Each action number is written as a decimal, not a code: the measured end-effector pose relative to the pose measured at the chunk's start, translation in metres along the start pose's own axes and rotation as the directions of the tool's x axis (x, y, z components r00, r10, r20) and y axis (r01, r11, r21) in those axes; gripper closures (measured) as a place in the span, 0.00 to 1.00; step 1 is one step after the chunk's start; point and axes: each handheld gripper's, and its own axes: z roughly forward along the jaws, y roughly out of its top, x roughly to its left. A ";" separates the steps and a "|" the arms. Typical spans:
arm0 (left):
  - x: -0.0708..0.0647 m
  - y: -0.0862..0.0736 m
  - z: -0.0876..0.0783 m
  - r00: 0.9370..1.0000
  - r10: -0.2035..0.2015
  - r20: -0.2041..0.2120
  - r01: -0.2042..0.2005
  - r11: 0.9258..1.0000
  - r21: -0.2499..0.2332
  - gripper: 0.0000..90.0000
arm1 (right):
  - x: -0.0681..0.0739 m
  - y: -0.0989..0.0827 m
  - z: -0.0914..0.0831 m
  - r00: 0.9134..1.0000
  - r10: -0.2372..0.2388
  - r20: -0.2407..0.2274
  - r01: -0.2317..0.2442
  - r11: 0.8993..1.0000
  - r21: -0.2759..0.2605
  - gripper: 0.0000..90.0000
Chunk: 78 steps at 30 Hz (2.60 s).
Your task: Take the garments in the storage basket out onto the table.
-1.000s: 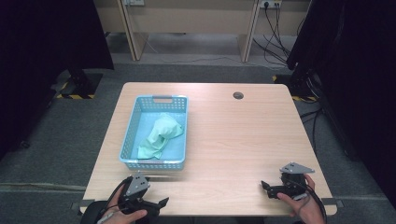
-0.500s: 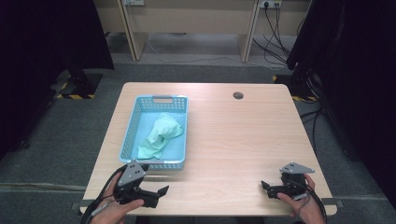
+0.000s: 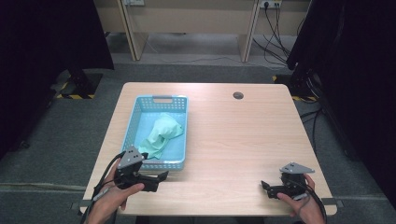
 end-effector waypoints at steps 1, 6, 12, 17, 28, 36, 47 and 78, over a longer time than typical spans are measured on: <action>0.000 0.000 0.000 1.000 0.000 0.000 0.000 1.000 0.000 0.03 | 0.000 0.000 0.000 1.000 0.000 0.000 0.000 1.000 0.000 0.00; 0.006 0.005 0.004 1.000 -0.004 -0.012 0.004 1.000 0.008 0.03 | 0.000 0.000 0.000 1.000 0.000 -0.002 0.000 1.000 0.000 0.00; 0.012 0.009 0.007 1.000 -0.008 -0.026 0.008 1.000 0.014 0.03 | 0.000 0.000 0.000 1.000 -0.001 -0.002 0.001 1.000 0.000 0.00; 0.020 0.014 0.013 0.999 -0.010 -0.039 0.011 1.000 0.025 0.03 | 0.000 0.000 0.000 1.000 -0.002 -0.002 0.002 1.000 0.000 0.00; 0.033 0.024 0.032 0.999 -0.030 -0.042 0.032 0.998 0.050 0.03 | 0.000 0.000 0.000 1.000 -0.001 -0.002 0.001 1.000 0.000 0.00; 0.041 0.030 0.046 0.998 -0.045 -0.049 0.048 0.996 0.070 0.03 | 0.000 0.000 0.000 1.000 -0.001 -0.002 0.001 1.000 0.000 0.00; 0.056 0.037 0.061 0.994 -0.076 -0.078 0.083 0.993 0.080 0.03 | 0.000 0.000 0.000 1.000 -0.002 -0.002 0.002 1.000 0.000 0.00; 0.077 0.052 0.087 0.989 -0.106 -0.101 0.120 0.982 0.148 0.05 | 0.000 0.000 0.000 1.000 -0.002 -0.002 0.002 1.000 0.000 0.00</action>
